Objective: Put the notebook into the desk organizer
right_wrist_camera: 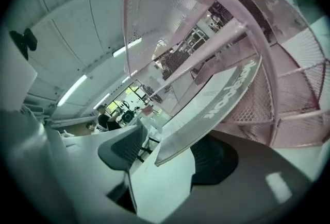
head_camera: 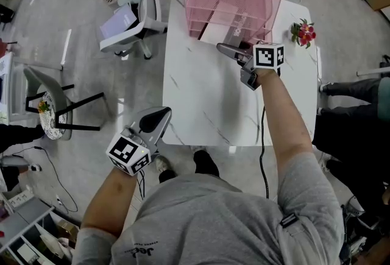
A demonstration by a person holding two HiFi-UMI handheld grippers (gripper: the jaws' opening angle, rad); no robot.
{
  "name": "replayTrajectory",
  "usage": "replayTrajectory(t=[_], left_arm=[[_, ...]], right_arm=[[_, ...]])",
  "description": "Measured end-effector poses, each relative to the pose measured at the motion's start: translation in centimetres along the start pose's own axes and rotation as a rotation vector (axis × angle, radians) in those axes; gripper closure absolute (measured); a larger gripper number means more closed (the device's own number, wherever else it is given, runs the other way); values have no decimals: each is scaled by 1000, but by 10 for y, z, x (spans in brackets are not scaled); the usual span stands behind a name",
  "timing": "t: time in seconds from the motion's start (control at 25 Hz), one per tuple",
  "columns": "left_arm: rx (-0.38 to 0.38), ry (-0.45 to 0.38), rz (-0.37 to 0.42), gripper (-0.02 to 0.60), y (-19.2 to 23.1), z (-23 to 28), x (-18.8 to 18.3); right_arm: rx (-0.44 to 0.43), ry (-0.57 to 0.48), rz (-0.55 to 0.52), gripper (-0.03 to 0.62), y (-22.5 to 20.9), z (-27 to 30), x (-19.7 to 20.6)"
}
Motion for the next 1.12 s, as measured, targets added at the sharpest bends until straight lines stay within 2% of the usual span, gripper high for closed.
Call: replayTrajectory(t=[0.16, 0.24, 0.36, 0.68, 0.92, 1.12], left_arm=[[-2, 1, 0, 523, 1, -1, 0], [-5, 1, 1, 523, 1, 0, 1], [-6, 1, -2, 523, 1, 1, 3], [-4, 1, -5, 523, -1, 1, 3], [-2, -2, -6, 523, -4, 0, 5], [-6, -4, -11, 523, -4, -1, 6]], right_arm=[[110, 27, -167, 324, -10, -1, 0], [166, 15, -207, 329, -17, -2, -3], [232, -20, -231, 370, -25, -5, -9], [331, 1, -337, 370, -21, 0, -7], [361, 134, -542, 359, -16, 1, 6], [447, 143, -595, 348, -22, -3, 5]])
Point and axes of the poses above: the fingertips, and each gripper's own axes: z forward along the fingers, y to its left, x out of its underside, the point moved 4 cm from there along -z, backward along the fingers, and after that the axes turned 14 degrees about -y, right-handed, at the moved point
